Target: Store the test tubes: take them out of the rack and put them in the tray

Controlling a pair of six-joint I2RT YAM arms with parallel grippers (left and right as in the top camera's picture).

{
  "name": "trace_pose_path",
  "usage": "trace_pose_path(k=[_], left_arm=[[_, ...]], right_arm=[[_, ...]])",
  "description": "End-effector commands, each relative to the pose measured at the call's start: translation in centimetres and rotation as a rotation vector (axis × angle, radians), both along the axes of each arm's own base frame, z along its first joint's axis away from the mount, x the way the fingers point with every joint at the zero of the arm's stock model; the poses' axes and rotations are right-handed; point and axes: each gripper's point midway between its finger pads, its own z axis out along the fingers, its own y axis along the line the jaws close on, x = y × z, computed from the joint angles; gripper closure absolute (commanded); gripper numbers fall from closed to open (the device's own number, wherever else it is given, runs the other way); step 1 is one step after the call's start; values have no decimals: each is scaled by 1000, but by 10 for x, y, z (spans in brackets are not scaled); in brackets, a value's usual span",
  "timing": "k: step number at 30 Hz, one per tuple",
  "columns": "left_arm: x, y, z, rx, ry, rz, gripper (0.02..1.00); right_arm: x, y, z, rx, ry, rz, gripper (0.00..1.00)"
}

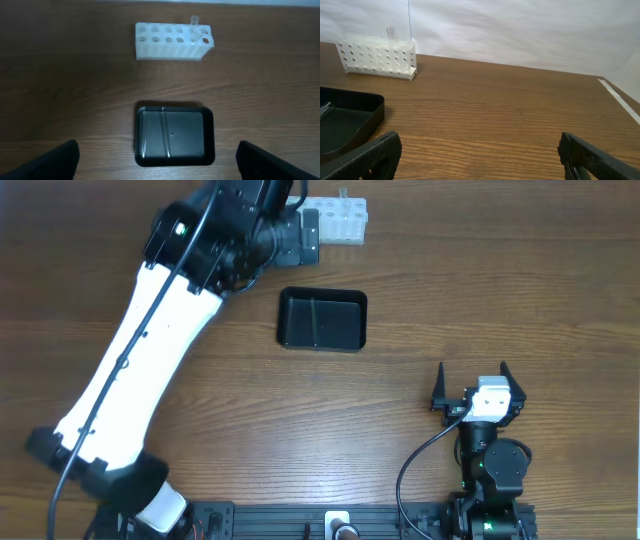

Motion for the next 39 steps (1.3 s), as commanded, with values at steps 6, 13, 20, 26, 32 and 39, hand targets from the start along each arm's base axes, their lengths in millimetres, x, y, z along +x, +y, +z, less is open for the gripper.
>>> trace_pose_path(k=[6,13,20,26,32,39], left_arm=[[-24,66,9,-15,-128,139,20],[-44,109,7,-59,-193,217,23],[-49,144,3,-166,-370,282,23],[-69,176,-6,-226,-566,326,20],[-98,197,-22,-178,-743,304,20],[-126,209,-61,-50,-789,253,23]], right_arm=[[0,3,-2,6,1,15,7],[0,3,-2,6,1,15,7],[0,3,-2,6,1,15,9],[0,3,-2,6,1,15,7],[0,3,-2,6,1,15,9],[0,3,-2,6,1,15,9]])
